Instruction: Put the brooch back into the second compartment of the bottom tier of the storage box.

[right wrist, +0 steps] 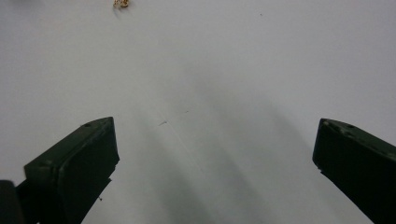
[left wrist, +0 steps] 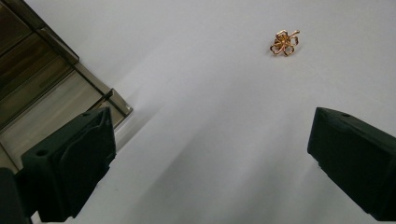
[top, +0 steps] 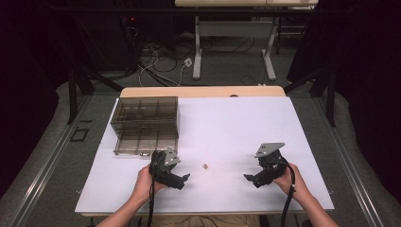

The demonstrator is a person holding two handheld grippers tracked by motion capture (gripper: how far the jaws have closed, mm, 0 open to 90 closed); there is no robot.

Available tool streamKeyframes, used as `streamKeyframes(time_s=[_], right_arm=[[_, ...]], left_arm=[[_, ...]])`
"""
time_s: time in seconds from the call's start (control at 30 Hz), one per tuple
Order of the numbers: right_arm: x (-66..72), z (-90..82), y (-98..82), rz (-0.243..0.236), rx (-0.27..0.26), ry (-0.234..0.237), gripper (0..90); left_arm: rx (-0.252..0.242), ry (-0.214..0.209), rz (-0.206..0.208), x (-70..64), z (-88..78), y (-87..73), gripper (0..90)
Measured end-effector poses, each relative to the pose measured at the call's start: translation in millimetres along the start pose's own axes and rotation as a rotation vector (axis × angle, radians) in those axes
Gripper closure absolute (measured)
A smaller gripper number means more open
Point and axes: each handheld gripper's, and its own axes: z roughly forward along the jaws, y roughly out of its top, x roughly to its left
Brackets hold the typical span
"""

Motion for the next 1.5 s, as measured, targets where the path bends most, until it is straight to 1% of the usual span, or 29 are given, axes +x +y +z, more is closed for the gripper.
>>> streamKeyframes(time_s=[0.1,0.13,0.33,0.37,0.43,0.47,0.5,0.63,0.67,0.7,0.77,0.8,0.93,1.03,1.1,1.13,1.2,1.37,1.47,1.5], right_arm=[[0.1,0.2,0.2,-0.004,-0.001,0.0,0.0],[0.1,0.3,0.2,-0.004,-0.003,0.001,0.0],[0.0,-0.1,0.3,-0.006,0.003,0.001,0.0],[0.1,-0.1,0.3,-0.006,0.003,0.0,0.0],[0.1,-0.1,0.4,-0.006,0.003,0.0,0.0],[0.1,-0.1,0.4,-0.009,0.002,0.0,0.0],[0.1,-0.1,0.4,-0.01,0.001,-0.002,0.0],[0.8,0.3,0.7,-0.007,0.001,-0.004,0.0],[0.9,0.4,0.8,-0.009,0.0,-0.001,0.0],[1.0,0.2,0.8,-0.01,0.0,0.0,0.0],[0.9,0.3,0.8,-0.009,0.0,-0.003,0.0],[0.7,0.4,0.7,-0.009,-0.001,-0.003,0.0],[0.9,0.5,0.9,-0.005,-0.003,-0.005,0.0],[0.8,0.0,0.9,-0.007,-0.003,-0.001,0.0],[0.7,-0.1,0.8,-0.009,-0.002,-0.004,0.0],[0.3,-0.3,0.8,-0.009,-0.001,0.003,0.0],[-0.1,-0.3,0.9,-0.013,-0.001,0.003,0.0],[-0.1,-0.4,1.0,-0.013,-0.006,0.005,0.0],[-0.1,-0.4,1.0,-0.011,-0.003,0.007,0.0],[0.1,-0.4,0.8,-0.005,-0.002,0.004,0.0]], left_arm=[[0.0,0.005,0.011,-0.4,3.5,3.2,0.5],[0.001,0.002,0.005,-1.2,5.0,4.1,0.5],[0.007,0.013,0.022,-1.5,13.1,9.3,0.5],[0.005,0.011,0.016,-2.0,14.4,9.9,0.5],[0.001,0.008,0.023,-1.8,16.2,11.3,0.5],[-0.002,0.0,0.018,-1.9,17.1,11.9,0.6],[-0.006,0.003,0.02,-2.0,18.0,12.6,1.1],[-0.015,-0.001,0.02,-2.1,21.5,15.5,5.1],[-0.016,-0.01,0.02,-2.1,22.4,16.2,5.8],[-0.017,-0.009,0.021,-2.0,23.4,16.9,7.2],[-0.018,-0.023,0.01,-2.1,25.2,18.5,8.6],[-0.02,-0.018,0.016,-1.4,25.7,19.2,10.2],[-0.026,-0.039,-0.004,0.1,29.6,21.6,15.7],[-0.024,-0.047,-0.01,1.1,32.8,23.6,16.6],[-0.021,-0.05,-0.01,0.8,34.9,24.6,18.8],[-0.021,-0.051,-0.009,0.6,35.8,25.0,19.8],[-0.017,-0.061,-0.011,0.7,38.0,26.0,21.2],[-0.012,-0.06,-0.021,0.7,43.0,29.6,24.8],[-0.015,-0.062,-0.031,0.8,46.1,31.4,28.9],[-0.017,-0.07,-0.031,1.1,46.8,31.9,31.0]])
